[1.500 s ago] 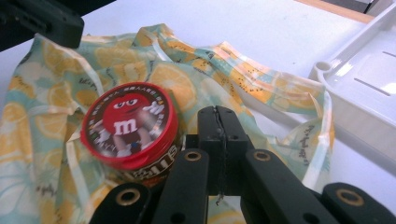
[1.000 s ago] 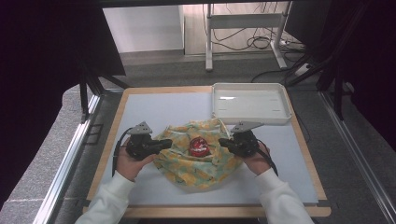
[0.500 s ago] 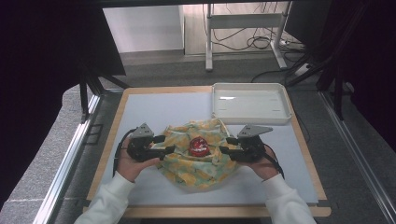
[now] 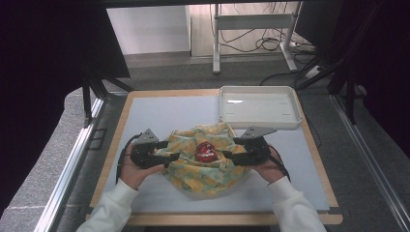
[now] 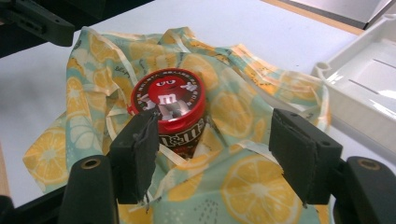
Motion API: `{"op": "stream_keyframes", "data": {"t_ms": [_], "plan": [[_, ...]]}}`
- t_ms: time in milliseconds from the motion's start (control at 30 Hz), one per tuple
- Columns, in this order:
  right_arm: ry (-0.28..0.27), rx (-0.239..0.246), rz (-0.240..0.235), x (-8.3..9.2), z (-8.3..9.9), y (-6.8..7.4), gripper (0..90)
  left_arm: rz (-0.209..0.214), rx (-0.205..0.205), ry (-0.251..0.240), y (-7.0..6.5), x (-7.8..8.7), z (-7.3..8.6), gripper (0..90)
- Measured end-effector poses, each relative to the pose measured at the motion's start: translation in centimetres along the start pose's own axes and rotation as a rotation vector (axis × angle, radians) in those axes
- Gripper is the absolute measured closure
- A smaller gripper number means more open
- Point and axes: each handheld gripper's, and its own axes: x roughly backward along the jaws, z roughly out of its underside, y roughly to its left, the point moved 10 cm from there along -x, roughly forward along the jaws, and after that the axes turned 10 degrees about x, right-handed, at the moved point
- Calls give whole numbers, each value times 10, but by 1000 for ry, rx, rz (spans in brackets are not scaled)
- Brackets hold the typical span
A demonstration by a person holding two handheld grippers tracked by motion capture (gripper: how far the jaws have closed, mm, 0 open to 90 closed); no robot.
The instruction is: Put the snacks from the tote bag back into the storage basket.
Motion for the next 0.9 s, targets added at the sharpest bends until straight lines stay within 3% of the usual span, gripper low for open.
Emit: {"op": "stream_keyframes", "data": {"t_ms": [500, 600, 900], "plan": [[85, 60, -63, -41, -3, 28, 291, 1, -4, 4, -1, 1, 1, 325], [105, 70, -58, -50, -3, 31, 267, -3, 3, 2, 0, 3, 3, 325], [138, 46, -62, -69, -2, 32, 217, -9, -1, 17, -1, 1, 8, 322]]}}
